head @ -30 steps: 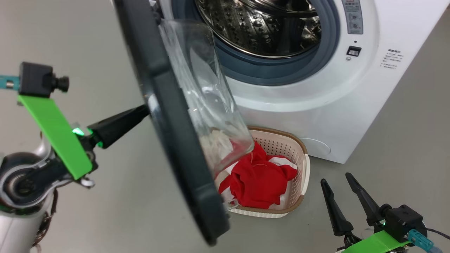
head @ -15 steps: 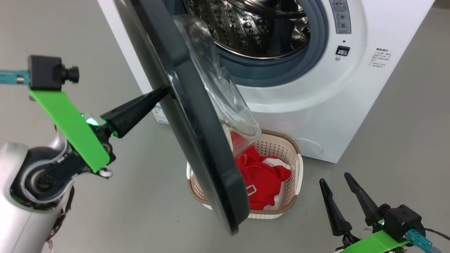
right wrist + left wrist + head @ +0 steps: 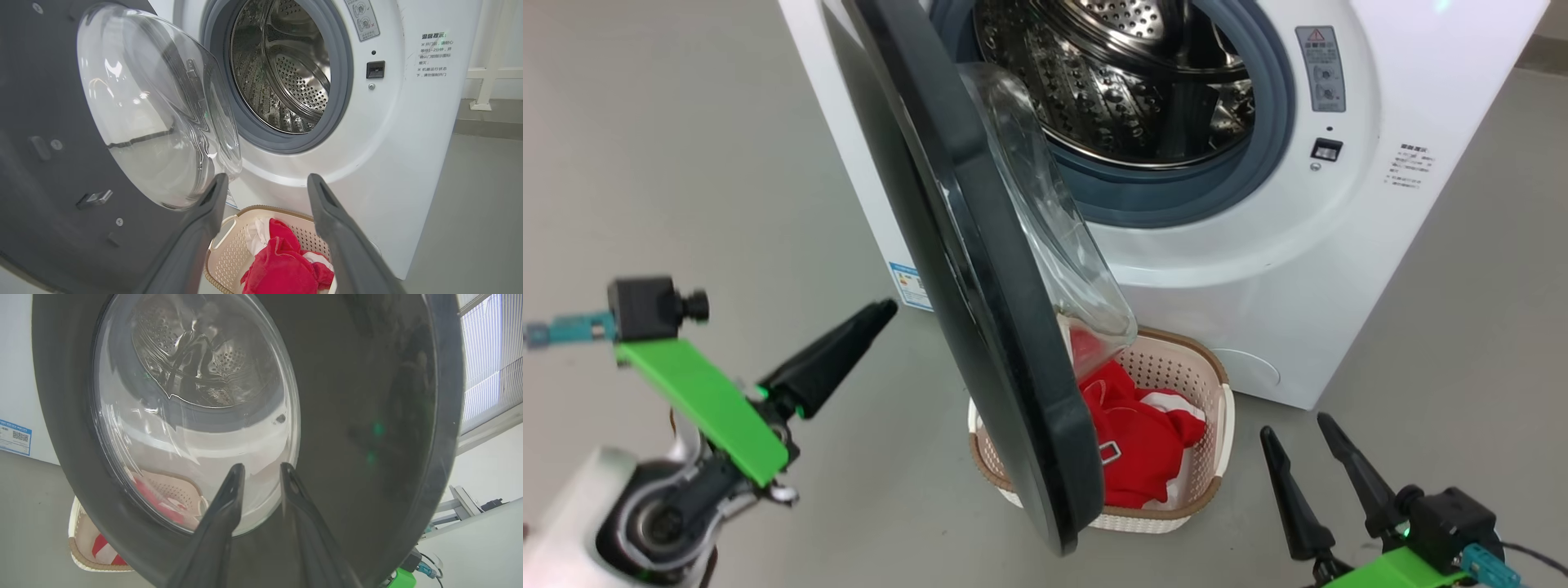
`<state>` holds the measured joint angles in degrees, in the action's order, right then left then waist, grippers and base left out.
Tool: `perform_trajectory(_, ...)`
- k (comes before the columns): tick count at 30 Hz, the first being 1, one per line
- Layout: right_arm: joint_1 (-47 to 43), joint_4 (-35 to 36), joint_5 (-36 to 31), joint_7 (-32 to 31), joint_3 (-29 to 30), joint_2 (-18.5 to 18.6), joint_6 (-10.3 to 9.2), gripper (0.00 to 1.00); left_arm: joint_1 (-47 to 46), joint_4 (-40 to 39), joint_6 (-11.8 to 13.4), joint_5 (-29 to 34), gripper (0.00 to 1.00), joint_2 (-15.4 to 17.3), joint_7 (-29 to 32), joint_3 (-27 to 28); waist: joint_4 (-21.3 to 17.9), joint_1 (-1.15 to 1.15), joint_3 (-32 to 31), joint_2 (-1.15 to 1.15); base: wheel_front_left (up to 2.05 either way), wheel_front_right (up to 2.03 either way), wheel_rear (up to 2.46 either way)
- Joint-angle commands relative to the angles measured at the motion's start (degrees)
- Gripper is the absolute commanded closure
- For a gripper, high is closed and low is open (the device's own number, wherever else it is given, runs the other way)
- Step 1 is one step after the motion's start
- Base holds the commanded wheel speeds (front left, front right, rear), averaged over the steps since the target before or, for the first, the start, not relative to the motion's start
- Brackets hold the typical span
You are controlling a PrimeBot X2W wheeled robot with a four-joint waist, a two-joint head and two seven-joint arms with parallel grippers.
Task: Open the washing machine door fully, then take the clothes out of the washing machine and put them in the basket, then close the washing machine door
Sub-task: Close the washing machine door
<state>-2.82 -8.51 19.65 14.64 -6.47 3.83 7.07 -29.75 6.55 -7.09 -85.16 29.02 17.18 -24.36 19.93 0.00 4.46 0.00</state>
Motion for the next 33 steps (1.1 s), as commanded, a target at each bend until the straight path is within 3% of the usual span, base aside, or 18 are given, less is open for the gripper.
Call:
perform_trajectory(1, -0.3, 1.34, -0.24, 0.36, -1.4, 0.29, 0.42, 0.0, 0.31, -0.56, -0.39, -0.98, 0.51, 2.36, -1.46, 2.23, 0.49, 0.0, -0.37, 0.0, 0.0, 0.0, 0.0)
perform_trajectory(3, -0.54, 1.36, -0.25, 0.36, -1.34, 0.26, 0.42, 0.0, 2.22, -0.08, -0.39, -1.57, 0.38, 2.07, -3.36, 2.42, 0.8, 0.0, -0.58, 0.0, 0.0, 0.0, 0.0)
perform_trajectory(6, -0.77, 1.31, -0.22, 0.36, -1.35, 0.2, 0.42, 0.0, 4.23, 0.28, -0.39, -1.86, 0.31, 1.93, -5.11, 2.47, 1.07, 0.0, -0.8, 0.0, 0.0, 0.0, 0.0)
perform_trajectory(9, -1.03, 1.27, -0.16, 0.36, -1.48, 0.12, 0.42, 0.0, 7.12, 1.12, -0.4, -2.01, 0.16, 1.56, -7.74, 2.34, 1.61, 0.0, -0.96, 0.0, 0.0, 0.0, 0.0)
perform_trajectory(10, -1.1, 1.24, -0.17, 0.36, -1.51, 0.09, 0.42, 0.0, 7.97, 1.47, -0.4, -2.08, 0.0, 1.35, -8.71, 2.36, 1.78, 0.0, -0.99, 0.0, 0.0, 0.0, 0.0)
perform_trajectory(20, -1.34, 1.0, -0.13, 0.36, -1.66, 0.09, 0.42, 0.0, 14.82, 4.53, -0.4, -2.74, 0.0, -0.49, -16.37, 2.29, 2.91, 0.0, -1.55, 0.0, 0.0, 0.0, 0.0)
perform_trajectory(33, -1.15, 0.59, 0.12, 0.36, -2.07, 0.28, 0.42, 0.0, 20.57, 11.78, -0.4, 1.28, 0.0, -2.97, -28.89, -1.6, 2.54, 0.0, -1.53, 0.0, 0.0, 0.0, 0.0)
